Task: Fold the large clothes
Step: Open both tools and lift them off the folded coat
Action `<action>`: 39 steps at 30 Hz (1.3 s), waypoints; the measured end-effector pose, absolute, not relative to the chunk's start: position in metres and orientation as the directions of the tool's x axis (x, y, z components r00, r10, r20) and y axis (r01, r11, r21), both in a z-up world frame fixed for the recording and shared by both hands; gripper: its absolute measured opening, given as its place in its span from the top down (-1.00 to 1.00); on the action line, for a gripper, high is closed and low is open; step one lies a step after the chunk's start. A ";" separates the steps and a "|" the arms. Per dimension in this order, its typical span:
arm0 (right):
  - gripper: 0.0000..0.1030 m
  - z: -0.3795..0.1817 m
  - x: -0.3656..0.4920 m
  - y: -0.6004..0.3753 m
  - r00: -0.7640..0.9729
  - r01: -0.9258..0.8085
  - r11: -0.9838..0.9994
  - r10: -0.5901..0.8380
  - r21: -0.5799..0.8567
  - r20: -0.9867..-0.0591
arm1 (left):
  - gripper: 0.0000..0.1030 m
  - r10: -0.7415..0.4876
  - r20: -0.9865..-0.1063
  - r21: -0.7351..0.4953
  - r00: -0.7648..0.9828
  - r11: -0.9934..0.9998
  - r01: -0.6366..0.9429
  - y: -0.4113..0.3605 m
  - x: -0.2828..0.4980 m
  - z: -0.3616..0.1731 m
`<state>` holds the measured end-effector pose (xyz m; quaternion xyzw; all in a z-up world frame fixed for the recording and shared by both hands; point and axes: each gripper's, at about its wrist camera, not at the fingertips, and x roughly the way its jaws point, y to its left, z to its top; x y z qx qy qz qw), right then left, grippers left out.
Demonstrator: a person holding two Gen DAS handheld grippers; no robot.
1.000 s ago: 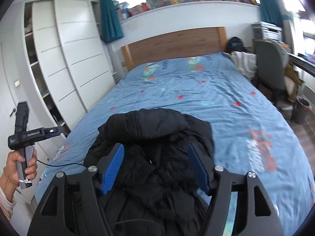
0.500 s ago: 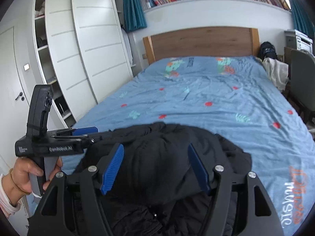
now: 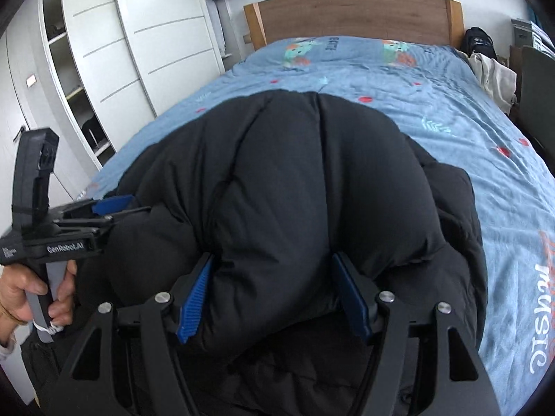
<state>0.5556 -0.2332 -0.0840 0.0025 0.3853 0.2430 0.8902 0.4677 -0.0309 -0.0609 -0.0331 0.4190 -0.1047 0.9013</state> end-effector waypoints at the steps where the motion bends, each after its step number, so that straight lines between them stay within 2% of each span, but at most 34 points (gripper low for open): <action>1: -0.29 -0.086 0.555 -0.234 0.582 -0.430 0.883 0.429 0.187 -0.691 | -0.47 -0.213 -0.750 -0.140 0.627 0.976 0.164 -0.031 0.466 -0.062; 11: -0.29 -0.085 0.534 -0.245 0.567 -0.398 0.899 0.398 0.183 -0.721 | -0.54 -0.176 -0.756 -0.093 0.631 0.982 0.162 -0.031 0.447 -0.056; 18: -0.29 -0.055 0.499 -0.253 0.593 -0.374 0.912 0.376 0.171 -0.712 | -0.54 -0.114 -0.737 -0.002 0.666 0.986 0.167 -0.031 0.407 -0.020; 31: -0.29 0.007 0.346 -0.322 0.665 -0.252 0.952 0.300 0.172 -0.684 | -0.54 -0.062 -0.720 0.037 0.691 0.991 0.128 0.001 0.279 0.021; 39: -0.29 0.041 0.241 -0.378 0.735 -0.143 0.969 0.242 0.203 -0.634 | -0.54 -0.028 -0.673 0.047 0.739 0.996 0.081 0.029 0.198 0.057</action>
